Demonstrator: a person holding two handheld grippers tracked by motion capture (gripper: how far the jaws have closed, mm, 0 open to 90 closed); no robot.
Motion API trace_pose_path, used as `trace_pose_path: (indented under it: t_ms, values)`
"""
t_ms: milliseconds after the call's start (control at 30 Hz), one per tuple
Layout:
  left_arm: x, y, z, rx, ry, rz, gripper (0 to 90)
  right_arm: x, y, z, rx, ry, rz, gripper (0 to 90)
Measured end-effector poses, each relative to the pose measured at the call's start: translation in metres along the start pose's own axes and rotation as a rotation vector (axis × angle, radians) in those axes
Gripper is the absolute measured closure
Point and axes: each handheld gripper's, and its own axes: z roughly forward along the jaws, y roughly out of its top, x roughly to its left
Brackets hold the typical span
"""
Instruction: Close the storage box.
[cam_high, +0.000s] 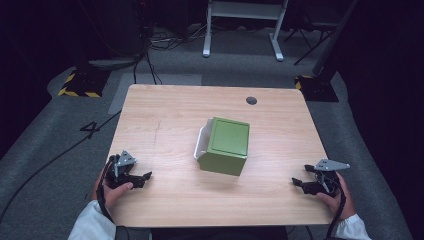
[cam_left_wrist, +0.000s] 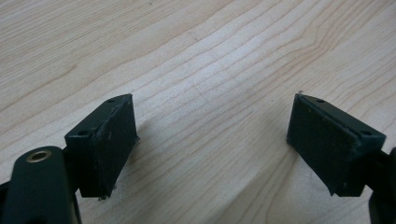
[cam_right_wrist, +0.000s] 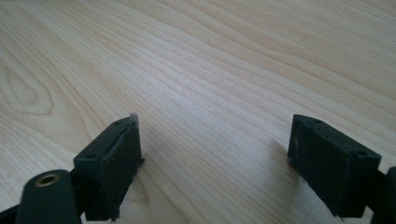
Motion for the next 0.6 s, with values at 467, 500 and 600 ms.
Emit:
trace_pose_path:
  t_ms: [467, 500, 600]
  values:
    - [-0.0017, -0.002, -0.0015, -0.002, 0.009, -0.019, 15.9, 0.0, 0.0, 0.0001, 0.0, 0.001, 0.0, 17.3]
    - [-0.0016, -0.0019, -0.0015, -0.002, 0.01, -0.017, 15.8, 0.0001, 0.0001, 0.0, 0.002, -0.003, 0.0, 17.0]
    - [-0.0013, -0.0018, -0.0015, 0.002, 0.007, -0.016, 15.6, 0.0008, 0.0, -0.0002, 0.0, -0.007, -0.001, 17.0]
